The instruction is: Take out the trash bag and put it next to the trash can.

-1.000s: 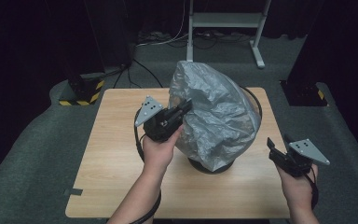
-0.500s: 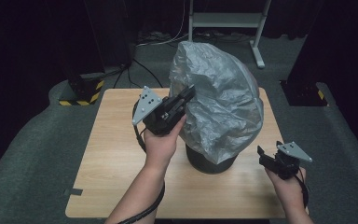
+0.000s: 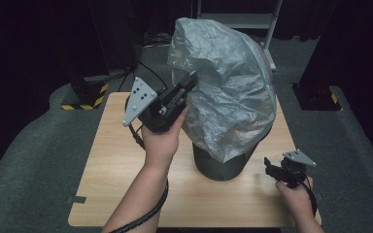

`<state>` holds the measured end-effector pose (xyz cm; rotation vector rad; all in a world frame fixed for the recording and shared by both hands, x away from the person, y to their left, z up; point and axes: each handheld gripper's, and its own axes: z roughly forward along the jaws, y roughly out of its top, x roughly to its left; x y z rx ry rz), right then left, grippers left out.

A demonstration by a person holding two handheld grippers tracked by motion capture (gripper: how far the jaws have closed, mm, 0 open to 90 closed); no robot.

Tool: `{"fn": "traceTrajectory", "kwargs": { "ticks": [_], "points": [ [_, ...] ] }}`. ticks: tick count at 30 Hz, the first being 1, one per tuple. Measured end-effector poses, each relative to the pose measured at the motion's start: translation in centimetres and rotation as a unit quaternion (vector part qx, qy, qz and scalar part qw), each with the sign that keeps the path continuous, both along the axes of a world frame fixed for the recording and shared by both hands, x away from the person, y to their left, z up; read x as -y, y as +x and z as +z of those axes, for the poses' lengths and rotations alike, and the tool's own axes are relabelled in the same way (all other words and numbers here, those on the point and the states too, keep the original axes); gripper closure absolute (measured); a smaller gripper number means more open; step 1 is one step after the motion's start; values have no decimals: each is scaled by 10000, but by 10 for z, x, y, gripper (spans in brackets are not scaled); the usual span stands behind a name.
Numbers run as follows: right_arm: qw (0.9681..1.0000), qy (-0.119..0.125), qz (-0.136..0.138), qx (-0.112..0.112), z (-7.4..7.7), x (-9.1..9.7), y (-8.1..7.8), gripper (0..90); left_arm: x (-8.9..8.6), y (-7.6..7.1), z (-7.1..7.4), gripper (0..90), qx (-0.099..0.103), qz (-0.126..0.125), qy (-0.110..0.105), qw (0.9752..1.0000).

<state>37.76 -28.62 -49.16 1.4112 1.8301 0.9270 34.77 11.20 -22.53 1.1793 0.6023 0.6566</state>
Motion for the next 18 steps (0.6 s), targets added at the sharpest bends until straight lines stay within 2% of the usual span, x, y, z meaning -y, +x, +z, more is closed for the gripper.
{"fn": "traceTrajectory", "kwargs": {
  "ticks": [9,11,18],
  "points": [
    [9999,-55,-75,-132,-7,4,2,164,-20,-8,15,878,191,266,-135,9994],
    [9999,-43,-82,-137,-7,4,2,164,-26,-9,17,878,179,311,-227,9991],
    [9998,-83,-64,-158,-9,3,2,165,-49,-14,19,878,210,500,-344,9979]
  ]
}}
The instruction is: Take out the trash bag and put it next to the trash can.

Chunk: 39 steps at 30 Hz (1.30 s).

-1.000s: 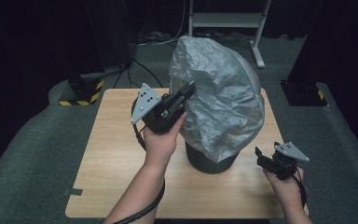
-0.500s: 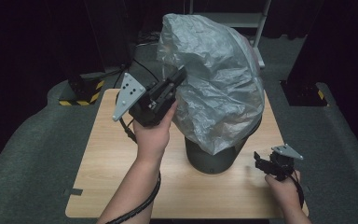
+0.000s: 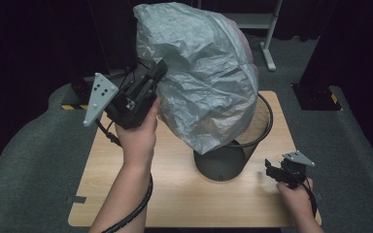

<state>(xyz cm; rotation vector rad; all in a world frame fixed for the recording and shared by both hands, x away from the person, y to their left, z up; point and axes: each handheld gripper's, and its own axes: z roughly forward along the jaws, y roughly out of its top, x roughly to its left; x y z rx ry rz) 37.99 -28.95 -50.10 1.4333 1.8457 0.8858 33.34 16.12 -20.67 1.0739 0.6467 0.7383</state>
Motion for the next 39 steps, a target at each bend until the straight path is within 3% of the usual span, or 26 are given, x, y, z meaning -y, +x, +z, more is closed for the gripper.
{"fn": "traceTrajectory", "kwargs": {
  "ticks": [10,14,18,23,27,29,30,32,33,34,39],
  "points": [
    [9999,-102,63,-112,-7,-7,3,164,-32,-14,5,879,87,210,-174,9996],
    [9998,-145,128,-33,-2,-14,2,164,-42,-20,8,879,144,319,-127,9993],
    [9996,-179,223,-9,-2,-19,3,164,-49,-21,6,879,91,415,-107,9990],
    [9995,-223,183,-87,-6,-19,5,164,-68,-23,-7,878,-31,646,-52,9979],
    [9996,-224,146,-107,-7,-16,5,164,-79,-23,-18,879,-159,789,21,9968],
    [9997,-196,130,-117,-8,-14,5,164,-90,-20,-33,879,-348,893,62,9954],
    [9996,-181,131,-147,-8,-14,5,164,-90,-20,-33,879,-348,893,62,9954],
    [9996,-187,112,-158,-8,-13,7,165,-99,-16,-50,879,-592,1006,106,9931],
    [9997,-183,87,-146,-8,-12,7,164,-99,-16,-50,879,-592,1006,106,9931],
    [9998,-135,62,-155,-8,-12,7,165,-104,-12,-62,879,-763,1057,107,9914],
    [9995,-178,80,-234,-10,-10,7,164,-111,3,-91,879,-1205,1160,169,9858]
  ]
}}
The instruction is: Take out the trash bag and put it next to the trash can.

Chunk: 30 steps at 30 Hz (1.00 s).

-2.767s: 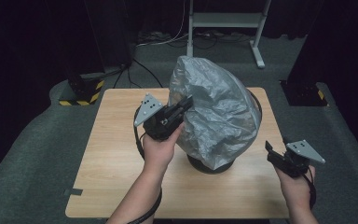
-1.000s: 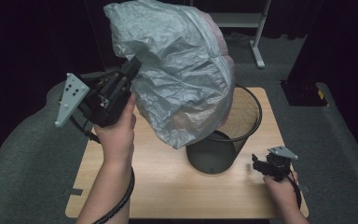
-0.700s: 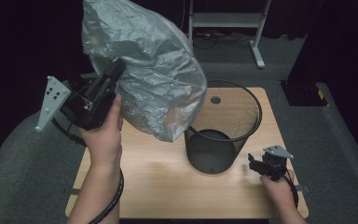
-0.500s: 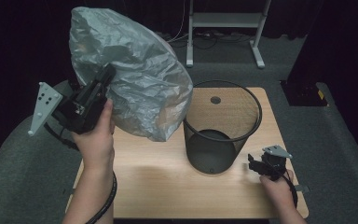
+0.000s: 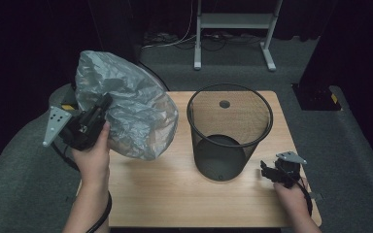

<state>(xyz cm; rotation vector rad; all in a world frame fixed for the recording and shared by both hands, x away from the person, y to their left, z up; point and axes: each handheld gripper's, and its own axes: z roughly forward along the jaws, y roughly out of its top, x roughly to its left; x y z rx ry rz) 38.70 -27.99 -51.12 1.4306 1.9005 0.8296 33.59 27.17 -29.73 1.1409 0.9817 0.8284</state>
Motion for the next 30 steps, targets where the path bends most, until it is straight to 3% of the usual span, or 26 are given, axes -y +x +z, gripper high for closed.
{"fn": "traceTrajectory", "kwargs": {
  "ticks": [5,11,14,15,18,20,22,25,30],
  "points": [
    [9999,76,-43,-64,-3,5,-1,165,-1,21,-19,880,-448,72,122,9989],
    [9999,89,-90,-81,-5,10,0,171,8,47,-32,879,-869,117,407,9953],
    [9999,159,-47,27,-1,12,-1,171,12,56,-36,880,-969,131,451,9942],
    [9998,200,-48,59,0,12,-1,171,19,66,-41,880,-1063,138,529,9928],
    [9998,194,31,43,0,12,-2,171,26,77,-46,880,-1142,151,639,9913],
    [9998,171,42,20,-1,12,-1,171,37,94,-54,879,-1289,200,794,9883],
    [9998,202,21,8,-2,12,-1,171,41,99,-57,879,-1340,192,810,9875],
    [9998,178,99,-52,-3,11,0,171,59,117,-72,879,-1546,133,1064,9821],
    [9996,211,180,-35,-2,10,1,172,72,130,-89,876,-1794,81,1053,9781]
  ]
}}
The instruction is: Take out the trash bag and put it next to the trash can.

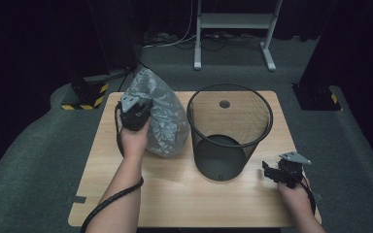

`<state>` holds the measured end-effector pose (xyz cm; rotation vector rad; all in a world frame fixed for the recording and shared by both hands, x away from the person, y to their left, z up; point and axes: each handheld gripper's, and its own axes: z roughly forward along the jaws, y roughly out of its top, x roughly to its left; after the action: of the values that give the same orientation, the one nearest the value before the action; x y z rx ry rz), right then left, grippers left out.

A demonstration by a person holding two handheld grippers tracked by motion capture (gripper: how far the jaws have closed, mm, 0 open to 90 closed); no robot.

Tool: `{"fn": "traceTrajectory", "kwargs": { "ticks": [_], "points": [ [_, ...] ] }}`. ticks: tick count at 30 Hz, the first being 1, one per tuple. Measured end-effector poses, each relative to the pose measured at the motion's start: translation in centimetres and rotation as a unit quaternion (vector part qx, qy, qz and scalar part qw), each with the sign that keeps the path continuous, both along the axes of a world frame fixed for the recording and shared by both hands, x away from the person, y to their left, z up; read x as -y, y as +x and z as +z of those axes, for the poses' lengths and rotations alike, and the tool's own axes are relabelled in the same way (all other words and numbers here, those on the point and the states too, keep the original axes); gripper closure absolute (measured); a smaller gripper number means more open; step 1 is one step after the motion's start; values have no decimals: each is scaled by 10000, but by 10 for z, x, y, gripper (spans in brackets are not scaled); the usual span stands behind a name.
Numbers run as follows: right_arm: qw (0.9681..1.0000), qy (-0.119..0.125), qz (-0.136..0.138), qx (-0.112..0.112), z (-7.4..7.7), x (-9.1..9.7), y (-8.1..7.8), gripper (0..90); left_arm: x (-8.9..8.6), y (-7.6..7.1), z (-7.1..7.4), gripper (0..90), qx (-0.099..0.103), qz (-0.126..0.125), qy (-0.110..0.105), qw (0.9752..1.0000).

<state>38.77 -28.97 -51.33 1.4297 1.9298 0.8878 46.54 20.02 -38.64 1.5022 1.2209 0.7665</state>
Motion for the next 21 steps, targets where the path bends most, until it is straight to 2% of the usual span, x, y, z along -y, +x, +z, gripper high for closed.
{"fn": "traceTrajectory", "kwargs": {
  "ticks": [1,2,4,6,9,11,14,15,16,21],
  "points": [
    [10000,-19,81,-26,-1,-2,0,173,6,3,-8,873,-116,-33,34,9999],
    [9999,-38,121,-43,-1,-2,0,173,6,3,-8,871,-116,-33,34,9999],
    [9999,-40,146,-49,-2,-3,1,173,10,4,-16,853,-260,-44,-107,9996],
    [9998,-23,190,-82,-2,-4,0,178,12,0,-15,796,-214,-19,-273,9994],
    [9995,-62,274,-113,-3,-4,0,178,14,-6,-9,615,-183,-139,-326,9992],
    [9996,-47,259,-119,-3,-4,0,178,15,-13,-3,485,-66,-93,-295,9995],
    [9993,-99,288,-197,-6,-4,1,178,12,-24,4,331,-43,-99,-350,9993],
    [9993,-99,288,-197,-6,-4,1,178,12,-24,4,293,-43,-99,-350,9993],
    [9992,-122,269,-252,-7,-6,1,178,10,-33,7,273,10,-117,-249,9996],
    [9992,-118,237,-305,-10,-11,3,181,1,-58,3,209,32,-265,-165,9995]
  ]
}}
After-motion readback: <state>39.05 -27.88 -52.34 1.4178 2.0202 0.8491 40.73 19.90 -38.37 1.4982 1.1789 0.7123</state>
